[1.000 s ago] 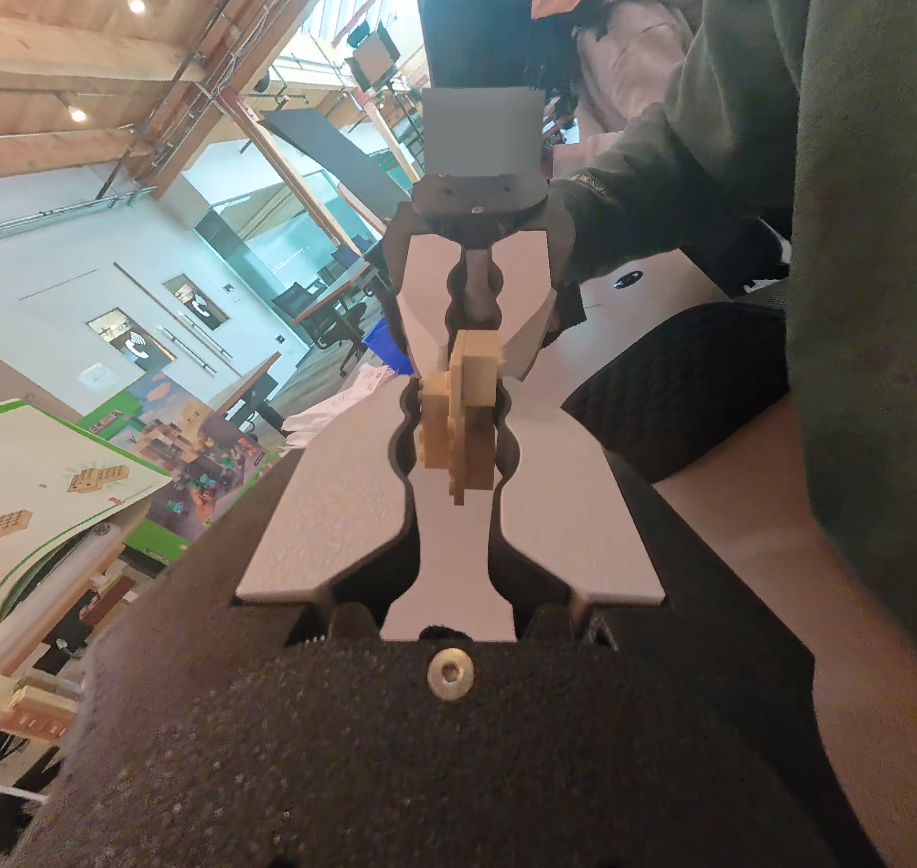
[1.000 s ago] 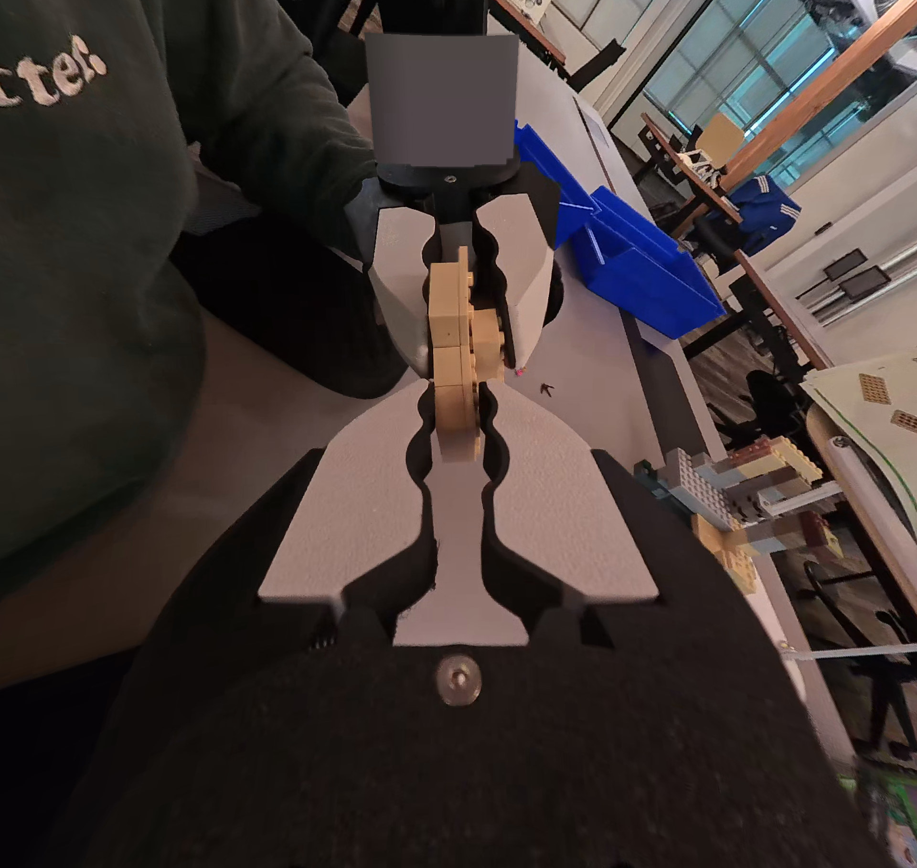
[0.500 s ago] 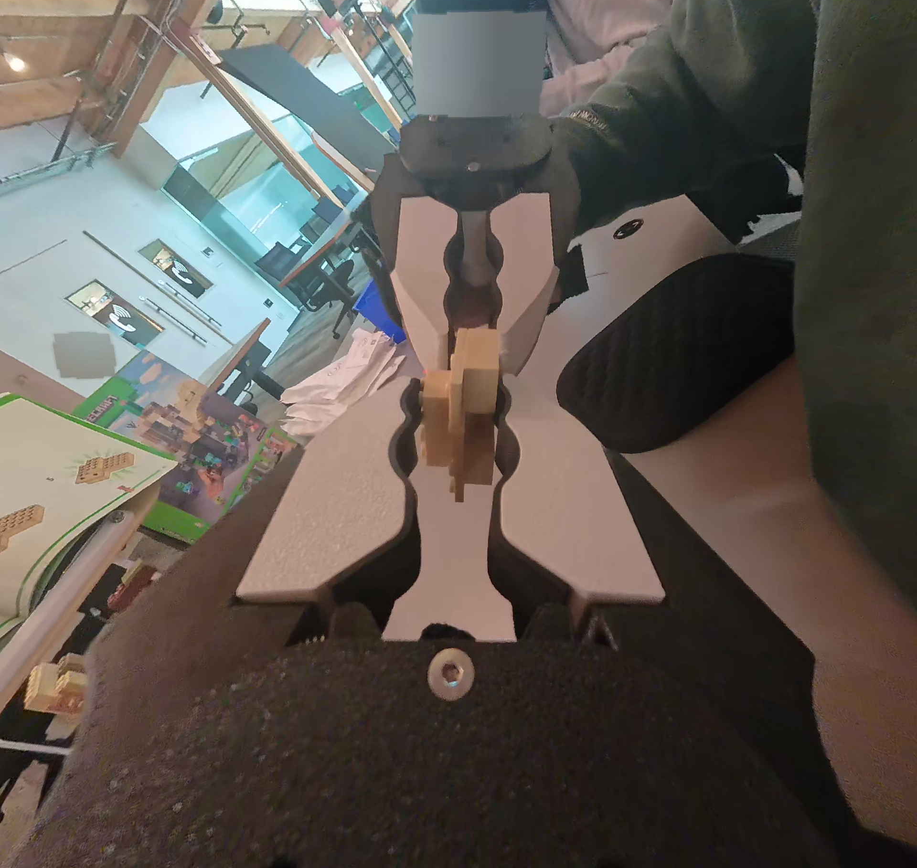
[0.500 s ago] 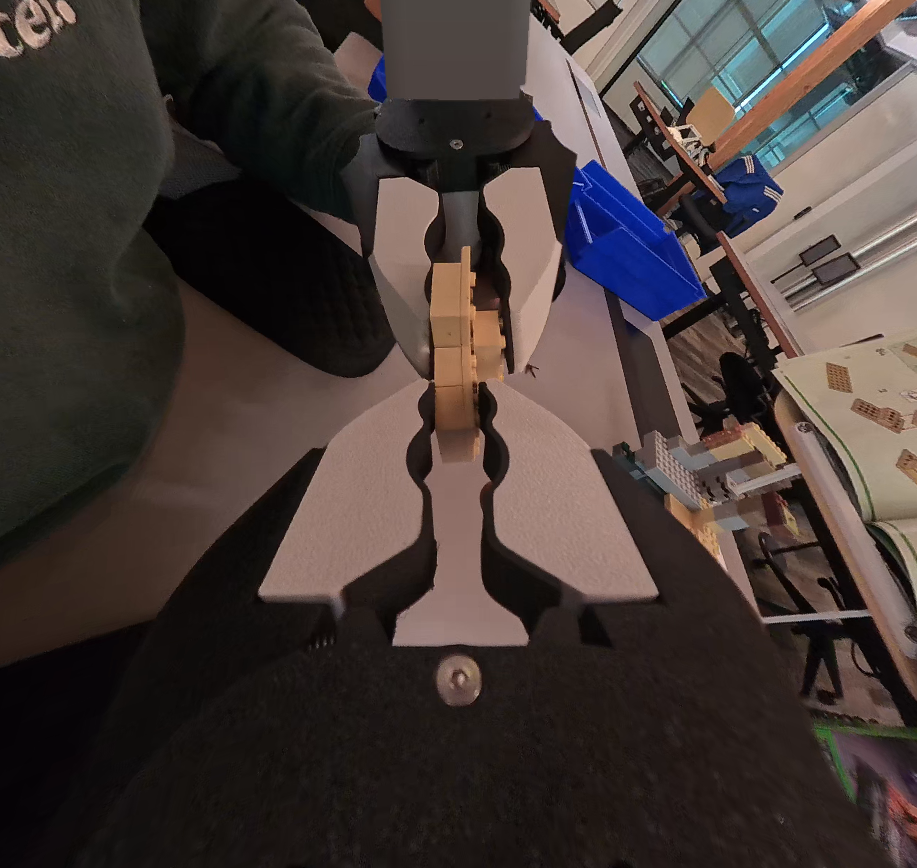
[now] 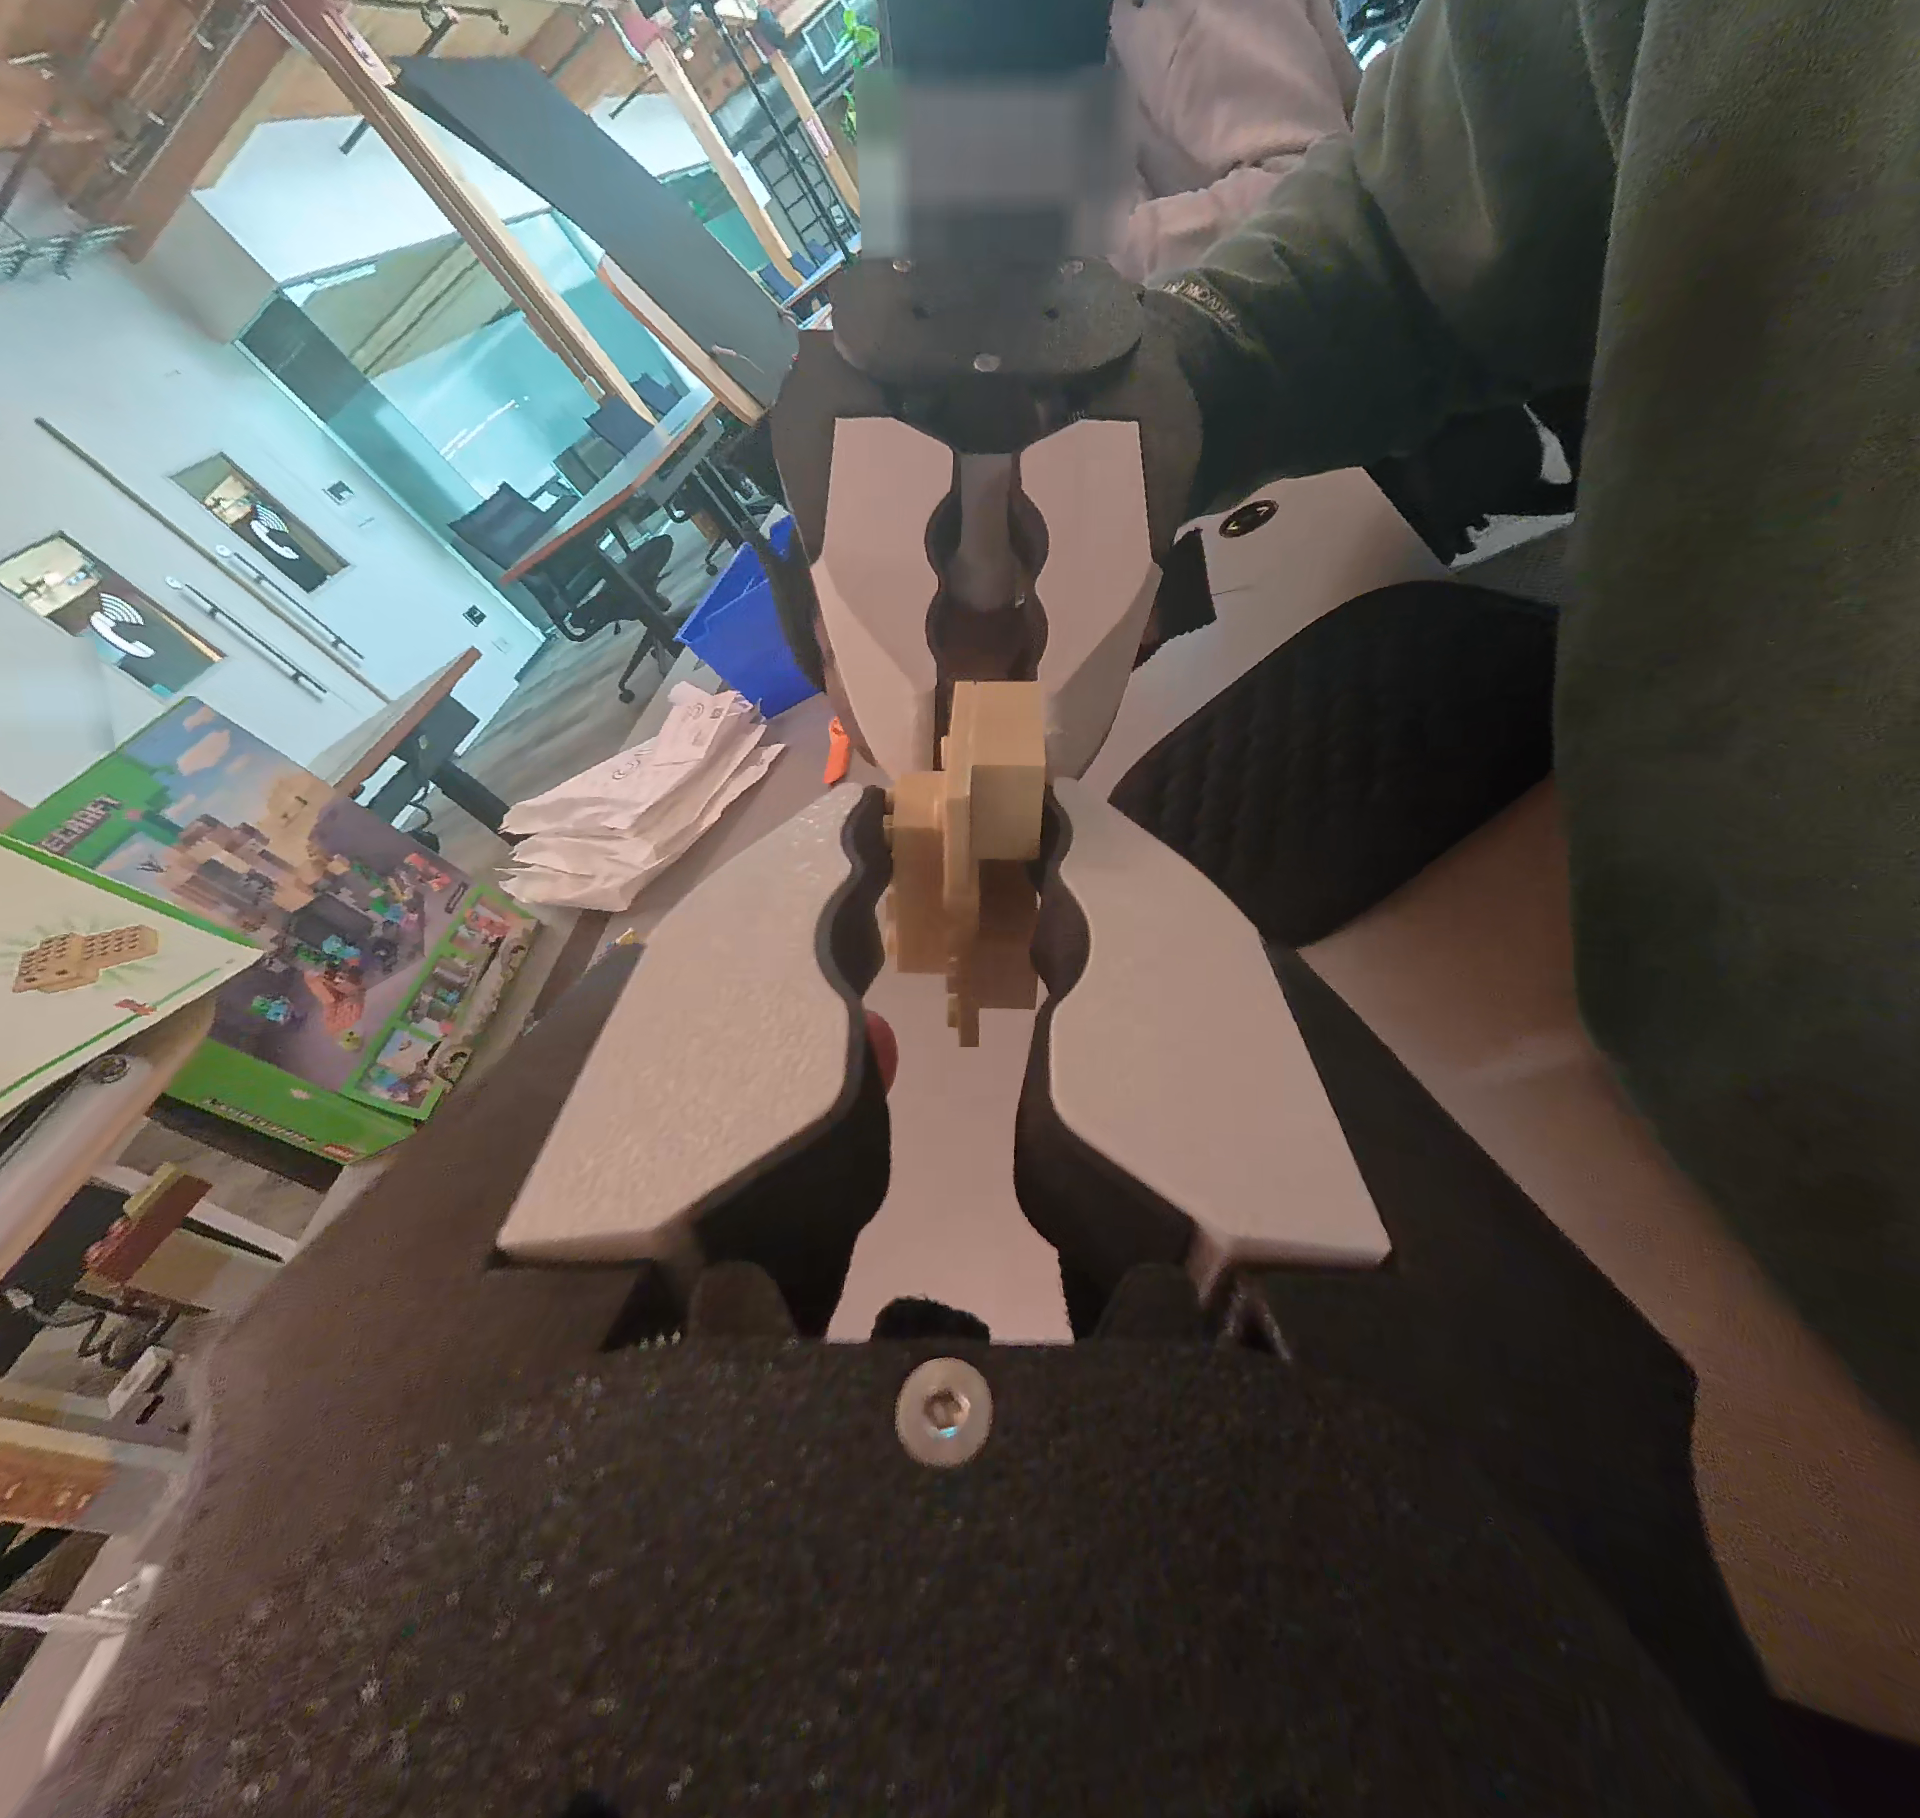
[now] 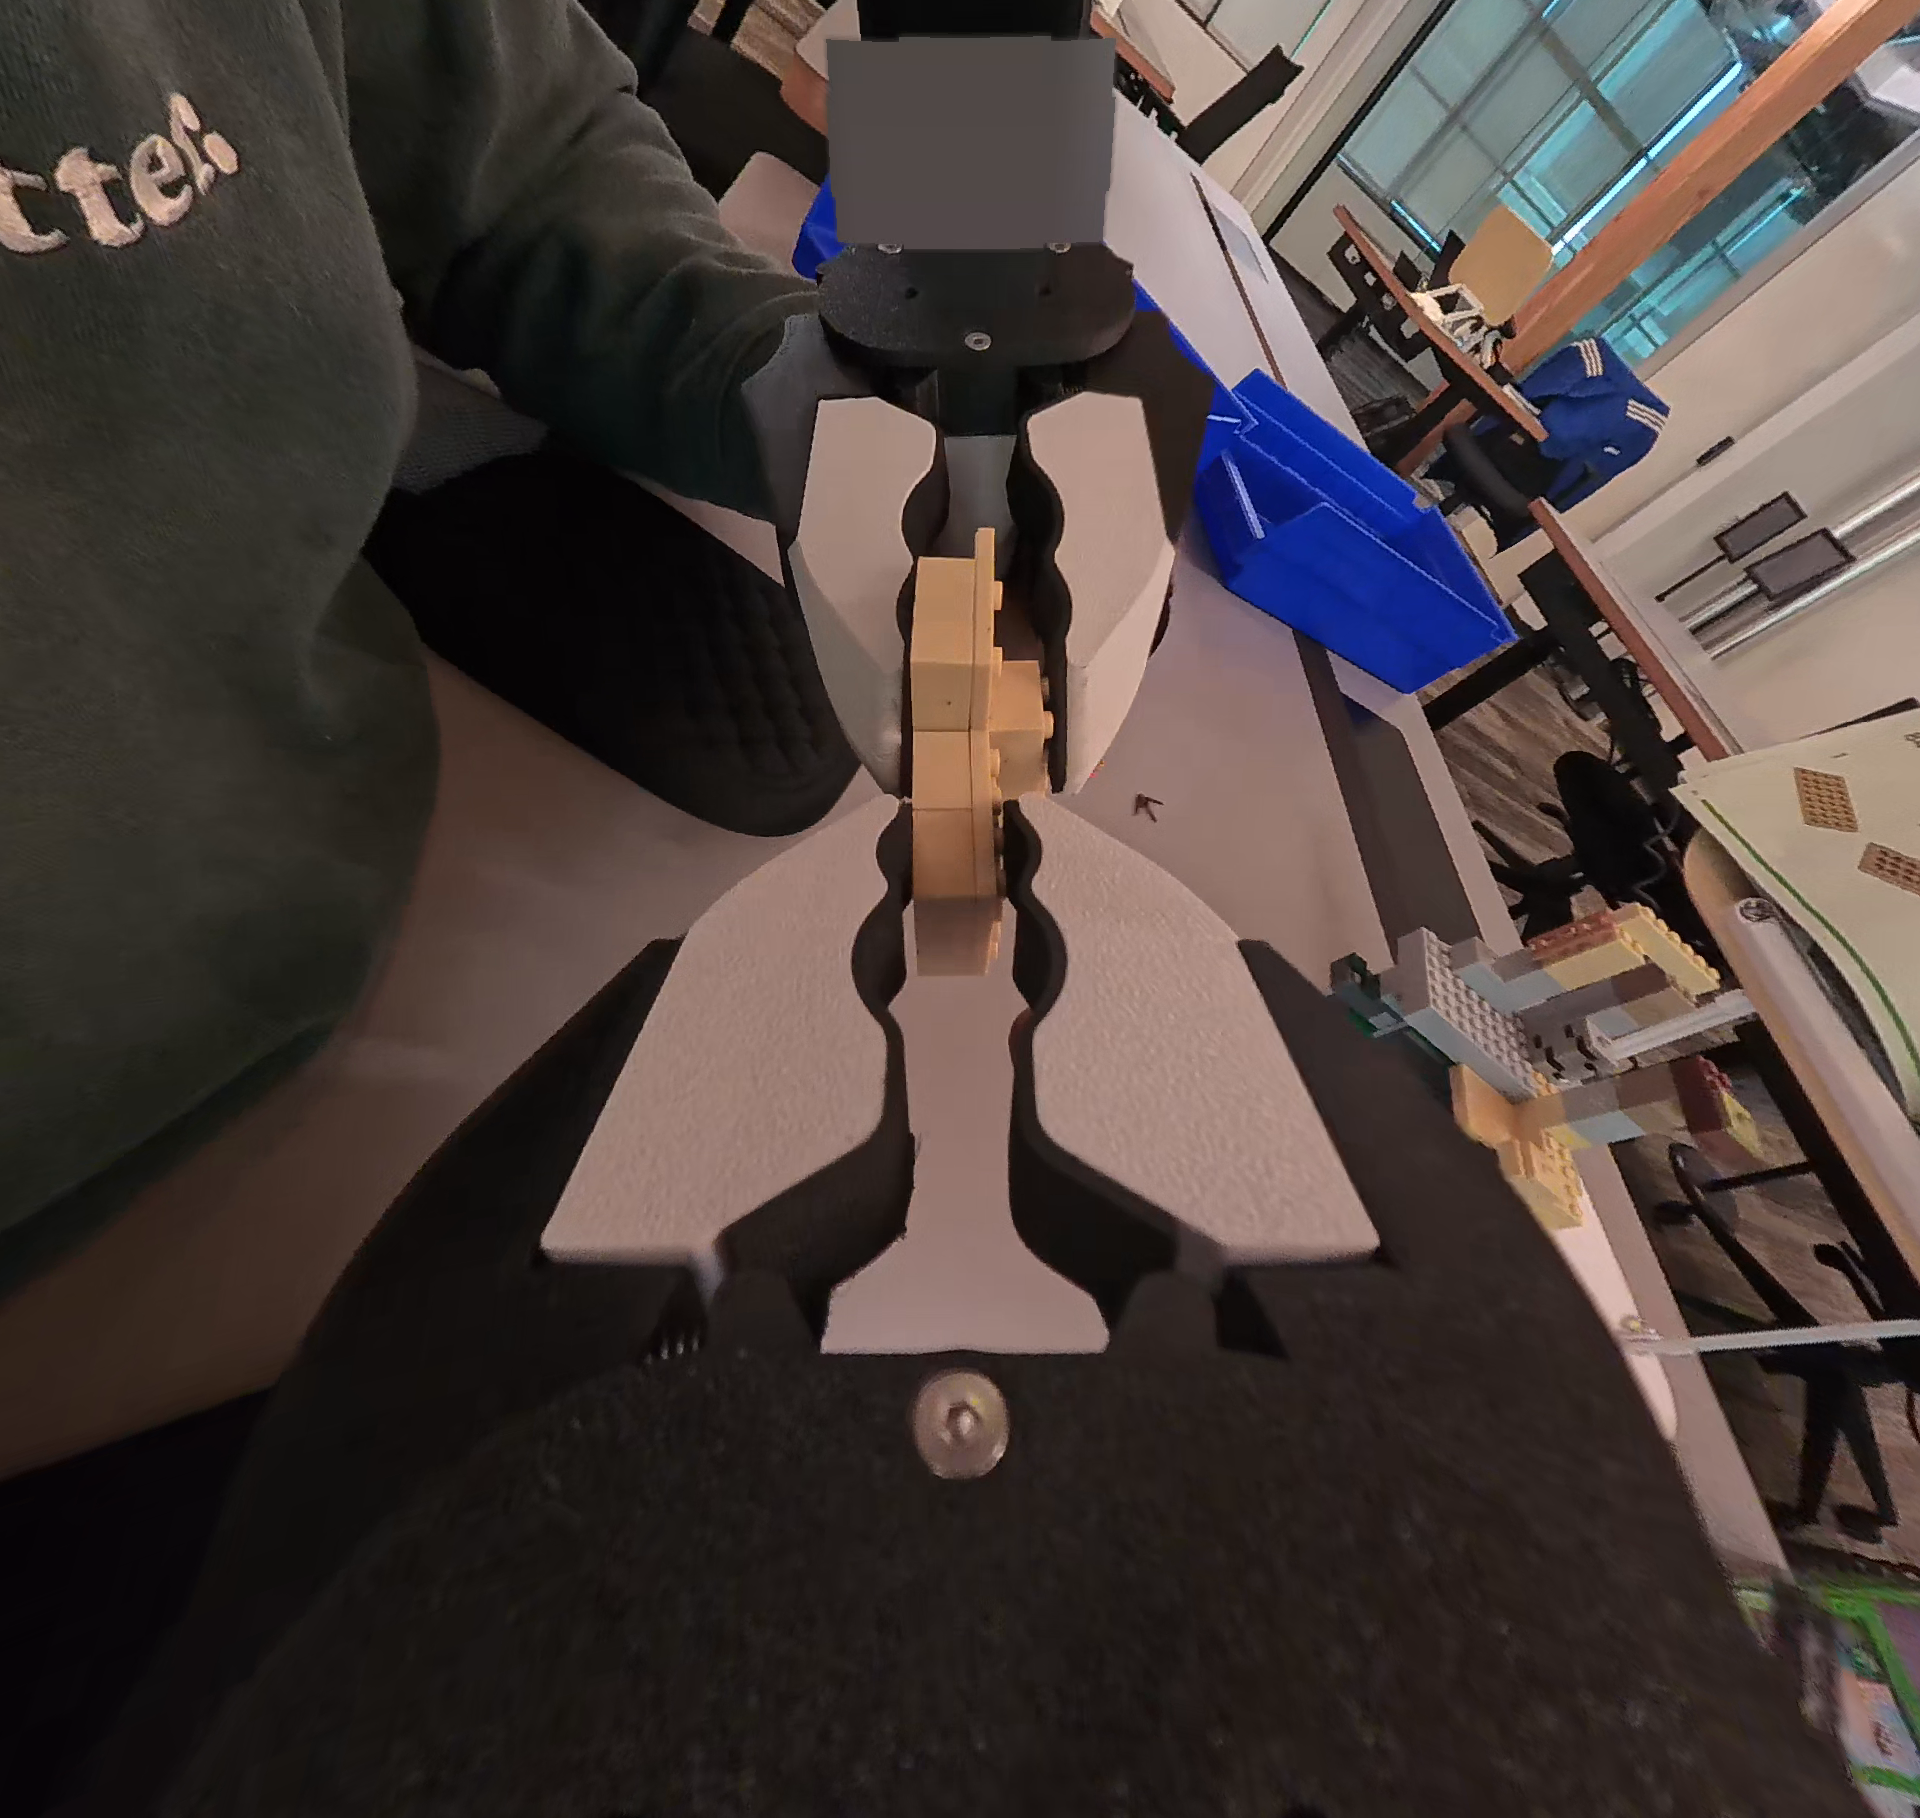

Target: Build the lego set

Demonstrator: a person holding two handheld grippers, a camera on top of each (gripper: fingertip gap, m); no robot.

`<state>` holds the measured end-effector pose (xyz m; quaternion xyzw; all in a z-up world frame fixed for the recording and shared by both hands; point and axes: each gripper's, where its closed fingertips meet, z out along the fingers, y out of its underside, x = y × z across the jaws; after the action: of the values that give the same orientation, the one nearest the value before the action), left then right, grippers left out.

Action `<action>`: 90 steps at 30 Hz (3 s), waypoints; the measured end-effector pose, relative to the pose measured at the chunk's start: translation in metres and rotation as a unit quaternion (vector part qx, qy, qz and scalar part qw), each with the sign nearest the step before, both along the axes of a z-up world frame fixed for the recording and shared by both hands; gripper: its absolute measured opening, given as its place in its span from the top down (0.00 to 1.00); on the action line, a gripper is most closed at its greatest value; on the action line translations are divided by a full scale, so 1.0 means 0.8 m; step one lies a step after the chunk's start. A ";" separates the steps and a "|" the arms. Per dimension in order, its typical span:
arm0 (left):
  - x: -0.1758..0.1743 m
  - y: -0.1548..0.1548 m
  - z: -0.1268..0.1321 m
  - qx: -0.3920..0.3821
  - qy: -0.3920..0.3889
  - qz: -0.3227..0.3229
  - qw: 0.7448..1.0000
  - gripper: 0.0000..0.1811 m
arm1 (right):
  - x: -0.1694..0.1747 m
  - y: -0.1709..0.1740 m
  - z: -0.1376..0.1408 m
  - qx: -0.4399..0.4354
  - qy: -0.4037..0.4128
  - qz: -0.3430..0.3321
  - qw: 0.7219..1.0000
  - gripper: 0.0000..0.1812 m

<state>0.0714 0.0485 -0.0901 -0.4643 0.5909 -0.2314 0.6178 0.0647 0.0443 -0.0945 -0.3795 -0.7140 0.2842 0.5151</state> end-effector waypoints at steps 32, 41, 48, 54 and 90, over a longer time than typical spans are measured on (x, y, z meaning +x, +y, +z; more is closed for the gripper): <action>-0.004 0.016 -0.007 -0.006 -0.054 0.052 0.997 0.85 | -0.004 0.018 -0.006 -0.092 0.024 -0.074 0.993 0.90; -0.003 0.021 -0.009 -0.032 -0.063 0.047 0.996 0.84 | -0.002 0.022 -0.012 -0.138 0.017 -0.060 0.988 0.90; -0.004 0.023 -0.007 -0.039 -0.070 0.044 0.996 0.84 | -0.004 0.024 -0.010 -0.150 0.016 -0.056 0.987 0.90; -0.005 0.026 -0.010 -0.042 -0.065 0.052 0.996 0.82 | -0.006 0.024 -0.008 -0.157 0.017 -0.060 0.986 0.91; -0.005 -0.008 -0.001 0.014 -0.087 -0.009 0.996 0.85 | 0.007 0.004 -0.012 -0.039 0.035 -0.024 0.998 0.82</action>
<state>0.0676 0.0423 -0.0907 -0.4286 0.5423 -0.2681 0.6711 0.0703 0.0473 -0.1041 -0.4063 -0.6748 0.3124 0.5311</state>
